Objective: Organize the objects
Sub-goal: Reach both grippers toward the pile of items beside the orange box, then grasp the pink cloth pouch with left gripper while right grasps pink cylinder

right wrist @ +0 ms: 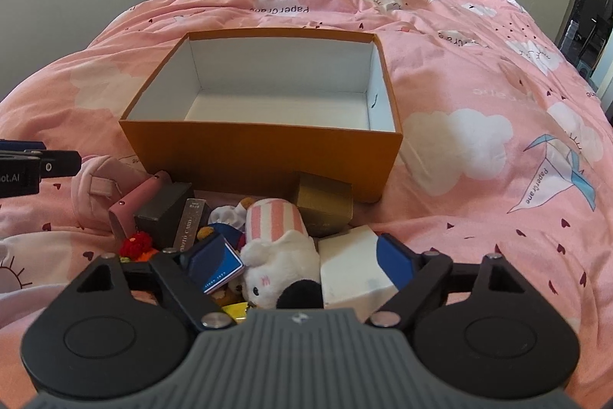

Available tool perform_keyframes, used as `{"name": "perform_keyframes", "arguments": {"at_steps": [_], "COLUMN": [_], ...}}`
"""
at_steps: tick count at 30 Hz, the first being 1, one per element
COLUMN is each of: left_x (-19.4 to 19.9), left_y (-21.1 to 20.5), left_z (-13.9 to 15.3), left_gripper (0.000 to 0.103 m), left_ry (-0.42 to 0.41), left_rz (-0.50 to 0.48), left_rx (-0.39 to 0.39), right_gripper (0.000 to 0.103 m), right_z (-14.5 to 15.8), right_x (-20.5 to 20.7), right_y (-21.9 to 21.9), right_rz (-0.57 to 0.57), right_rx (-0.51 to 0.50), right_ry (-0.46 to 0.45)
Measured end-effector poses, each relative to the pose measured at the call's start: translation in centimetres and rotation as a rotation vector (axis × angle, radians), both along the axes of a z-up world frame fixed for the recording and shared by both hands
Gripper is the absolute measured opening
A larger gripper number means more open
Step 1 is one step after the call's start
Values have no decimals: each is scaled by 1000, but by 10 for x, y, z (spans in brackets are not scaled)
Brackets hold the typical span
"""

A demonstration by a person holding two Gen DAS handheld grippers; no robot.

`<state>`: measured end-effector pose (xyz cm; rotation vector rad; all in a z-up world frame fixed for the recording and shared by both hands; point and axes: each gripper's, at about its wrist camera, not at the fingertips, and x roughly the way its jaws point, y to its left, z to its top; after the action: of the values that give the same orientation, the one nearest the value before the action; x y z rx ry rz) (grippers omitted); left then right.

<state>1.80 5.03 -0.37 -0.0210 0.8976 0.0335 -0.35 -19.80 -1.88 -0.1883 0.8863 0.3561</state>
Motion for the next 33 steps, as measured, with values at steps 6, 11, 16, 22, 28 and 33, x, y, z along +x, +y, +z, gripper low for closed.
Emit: {"name": "perform_keyframes", "arguments": {"at_steps": [6,11,16,22,28,33], "left_x": [20,30,51,76,96,102], "left_y": [21,37,43,48,58,59], "left_z": [-15,-20,-23,-40,-61,-69], "left_gripper": [46,46,46,46,46,46], "left_ry": [90,124,143,218,319,359], "left_rz": [4,35,59,55,50,17], "left_rx": [-34,-94,-139,-193,-253,-254], "right_gripper": [52,44,37,37,37,37], "right_z": [-6,-8,-17,-28,-42,-53], "right_x": [26,54,79,93,101,111], "right_y": [19,45,76,112,140,154], "right_rz": [98,173,245,338,394,411], "right_rx": [13,33,49,98,88,76], "right_ry": [82,141,223,331,384,436]}}
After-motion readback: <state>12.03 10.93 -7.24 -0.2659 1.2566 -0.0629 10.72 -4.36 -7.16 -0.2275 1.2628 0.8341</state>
